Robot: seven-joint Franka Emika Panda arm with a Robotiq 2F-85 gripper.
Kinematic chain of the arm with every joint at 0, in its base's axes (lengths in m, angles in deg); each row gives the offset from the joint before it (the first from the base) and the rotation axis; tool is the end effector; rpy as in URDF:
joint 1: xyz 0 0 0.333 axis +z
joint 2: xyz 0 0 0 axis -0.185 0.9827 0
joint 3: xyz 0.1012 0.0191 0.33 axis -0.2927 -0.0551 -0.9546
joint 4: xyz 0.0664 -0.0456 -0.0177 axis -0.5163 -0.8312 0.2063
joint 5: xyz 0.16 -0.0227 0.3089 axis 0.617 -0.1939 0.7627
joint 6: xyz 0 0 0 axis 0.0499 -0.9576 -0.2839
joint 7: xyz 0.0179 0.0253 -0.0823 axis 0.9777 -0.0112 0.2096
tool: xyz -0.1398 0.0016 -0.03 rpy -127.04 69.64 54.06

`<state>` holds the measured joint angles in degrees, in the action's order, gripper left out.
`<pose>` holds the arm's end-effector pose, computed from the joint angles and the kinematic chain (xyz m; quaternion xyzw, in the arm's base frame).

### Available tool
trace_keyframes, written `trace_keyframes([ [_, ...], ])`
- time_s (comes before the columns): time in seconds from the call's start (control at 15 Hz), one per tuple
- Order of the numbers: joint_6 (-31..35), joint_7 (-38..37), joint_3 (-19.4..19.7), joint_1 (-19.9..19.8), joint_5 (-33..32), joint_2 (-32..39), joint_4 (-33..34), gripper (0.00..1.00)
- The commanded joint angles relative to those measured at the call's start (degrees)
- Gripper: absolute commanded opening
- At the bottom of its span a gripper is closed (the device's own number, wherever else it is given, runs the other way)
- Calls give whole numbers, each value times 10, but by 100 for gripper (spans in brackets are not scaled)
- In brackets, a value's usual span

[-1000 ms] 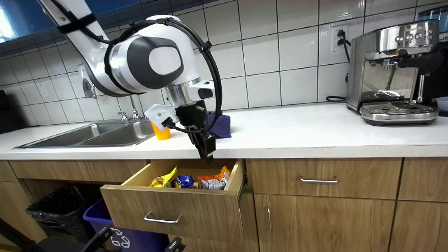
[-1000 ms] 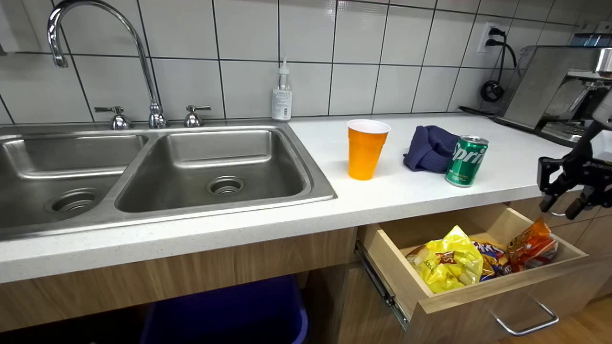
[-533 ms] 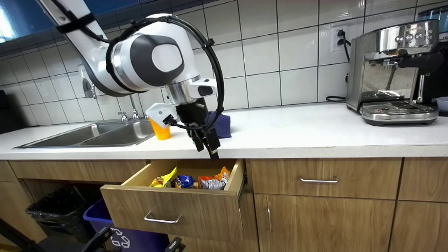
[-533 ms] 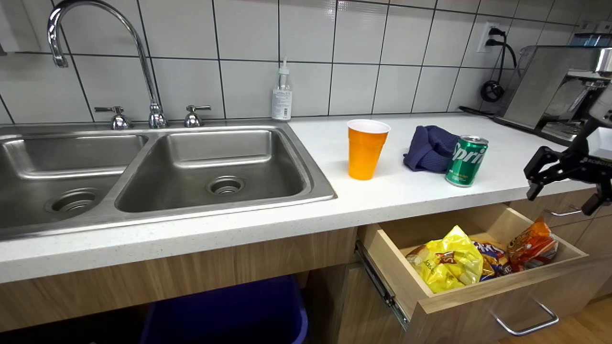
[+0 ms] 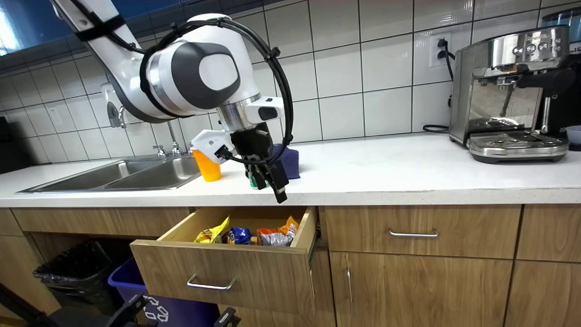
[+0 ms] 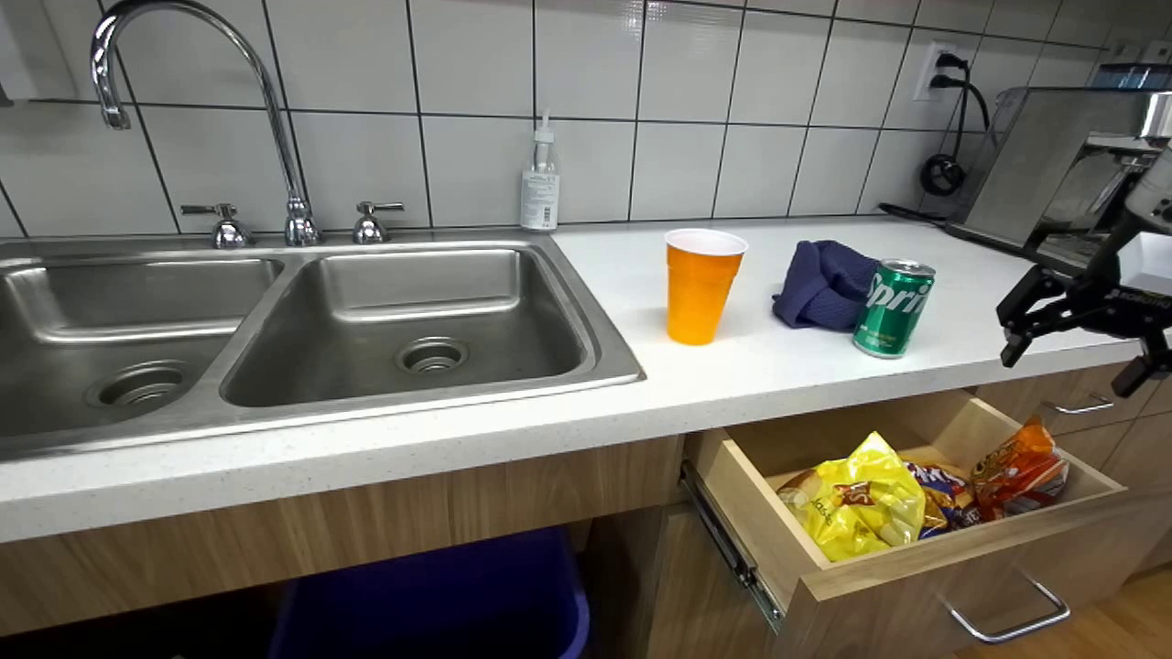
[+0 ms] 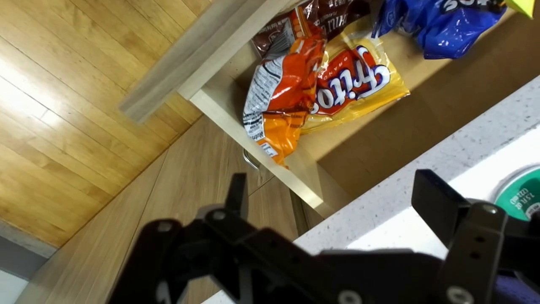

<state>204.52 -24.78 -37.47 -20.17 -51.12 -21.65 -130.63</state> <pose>0.3880 -0.1044 0.3001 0.9483 -0.2990 0.1057 0.0081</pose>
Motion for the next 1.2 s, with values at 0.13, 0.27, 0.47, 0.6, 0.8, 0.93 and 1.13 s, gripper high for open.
trace_keyframes([
  [0.13, 12, -11, -9, -4, -1, 6, -3, 100],
  [0.27, 13, -10, -9, -3, -5, 11, -9, 100],
  [0.47, 19, -3, -7, 2, 2, 24, -15, 100],
  [0.6, 29, 5, -6, 8, 11, 35, -17, 100],
  [0.8, 49, 22, -5, 19, 22, 54, -23, 100],
  [0.93, 65, 30, -4, 26, 30, 71, -23, 100],
  [1.13, 85, 46, -4, 38, 55, 94, -19, 100],
])
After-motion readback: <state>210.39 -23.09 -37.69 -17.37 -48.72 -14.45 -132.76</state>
